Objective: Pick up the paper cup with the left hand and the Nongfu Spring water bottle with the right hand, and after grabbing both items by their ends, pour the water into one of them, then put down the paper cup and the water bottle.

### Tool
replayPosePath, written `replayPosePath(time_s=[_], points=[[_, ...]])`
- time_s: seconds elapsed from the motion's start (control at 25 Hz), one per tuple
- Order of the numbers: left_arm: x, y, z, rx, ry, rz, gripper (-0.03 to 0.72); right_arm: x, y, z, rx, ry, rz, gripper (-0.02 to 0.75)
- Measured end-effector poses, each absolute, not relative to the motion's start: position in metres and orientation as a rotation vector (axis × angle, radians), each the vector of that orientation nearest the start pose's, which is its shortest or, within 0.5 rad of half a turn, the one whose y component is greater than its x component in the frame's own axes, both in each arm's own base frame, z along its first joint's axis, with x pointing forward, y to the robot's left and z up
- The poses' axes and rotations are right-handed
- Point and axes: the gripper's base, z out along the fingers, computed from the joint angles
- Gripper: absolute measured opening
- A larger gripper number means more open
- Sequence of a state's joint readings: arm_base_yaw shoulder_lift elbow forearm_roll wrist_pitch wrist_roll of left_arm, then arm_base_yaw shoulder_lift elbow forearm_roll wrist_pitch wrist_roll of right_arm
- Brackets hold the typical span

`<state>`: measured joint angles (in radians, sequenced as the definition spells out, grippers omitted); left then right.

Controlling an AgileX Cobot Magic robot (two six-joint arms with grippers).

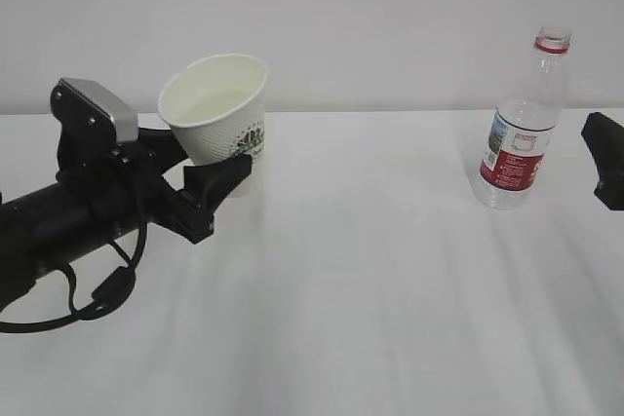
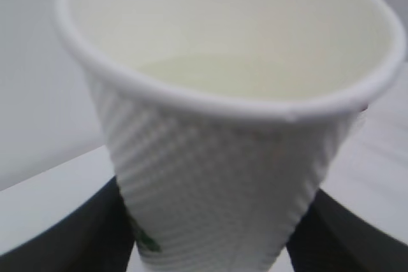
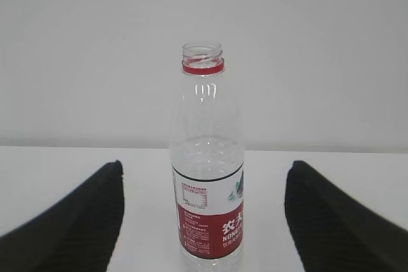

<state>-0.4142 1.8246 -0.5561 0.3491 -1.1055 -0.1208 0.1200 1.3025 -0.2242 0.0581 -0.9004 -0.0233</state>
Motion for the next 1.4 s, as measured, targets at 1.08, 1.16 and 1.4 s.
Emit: replayPosePath(time_s=[1.08,1.16,1.4], points=[[0.308,-0.051,0.155,0.301,1.643,-0.278,0.489,0.208,0.021,0.199,-0.054,1.663,0.066,0.589],[0.309,-0.042,0.155,0.276,1.646,-0.256,0.489,0.208,0.021,0.199,-0.054,1.663,0.066,0.59],[0.312,-0.019,0.155,0.205,1.653,-0.197,0.489,0.208,0.021,0.199,-0.054,1.663,0.066,0.59]])
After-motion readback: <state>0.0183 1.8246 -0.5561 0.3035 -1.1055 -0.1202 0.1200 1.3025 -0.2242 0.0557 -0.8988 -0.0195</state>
